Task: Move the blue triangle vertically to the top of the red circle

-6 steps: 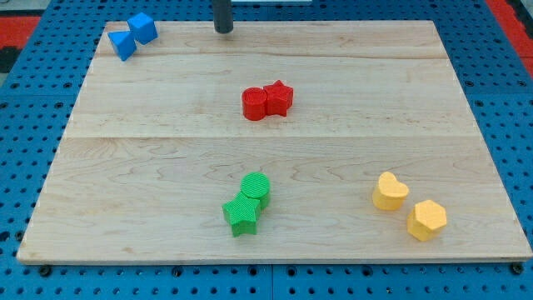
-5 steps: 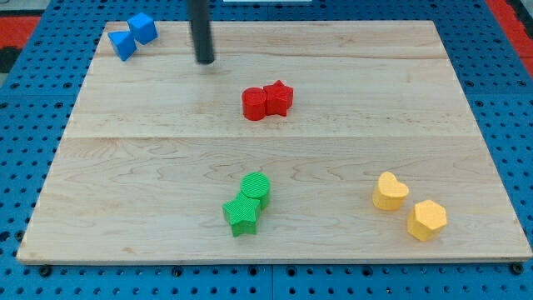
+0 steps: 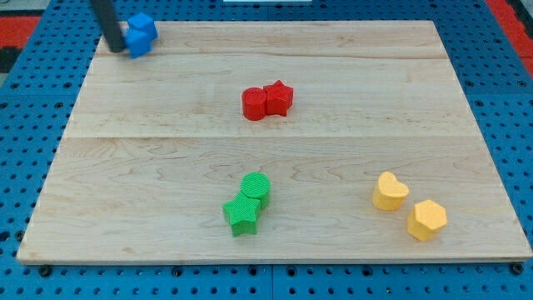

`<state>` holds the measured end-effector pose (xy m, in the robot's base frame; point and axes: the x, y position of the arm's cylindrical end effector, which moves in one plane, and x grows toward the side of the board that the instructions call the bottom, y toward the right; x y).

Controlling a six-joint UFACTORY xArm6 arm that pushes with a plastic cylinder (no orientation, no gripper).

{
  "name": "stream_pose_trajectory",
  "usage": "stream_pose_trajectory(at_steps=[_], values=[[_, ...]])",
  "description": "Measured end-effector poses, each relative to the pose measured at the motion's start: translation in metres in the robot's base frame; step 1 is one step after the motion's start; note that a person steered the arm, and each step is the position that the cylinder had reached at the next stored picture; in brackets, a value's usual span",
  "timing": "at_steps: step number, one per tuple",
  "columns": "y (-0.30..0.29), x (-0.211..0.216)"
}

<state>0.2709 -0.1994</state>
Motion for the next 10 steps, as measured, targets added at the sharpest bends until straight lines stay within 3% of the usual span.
stream_pose_trajectory(at_steps=[1, 2, 3, 5, 6, 7, 8, 9, 10], values=[[0.09, 0.07], [0.108, 0.098], [0.055, 0.098], [-0.016, 0.015], [-0.012, -0.023], [0.039, -0.027], [0.131, 0.007], [0.184, 0.036], [0.118, 0.014]])
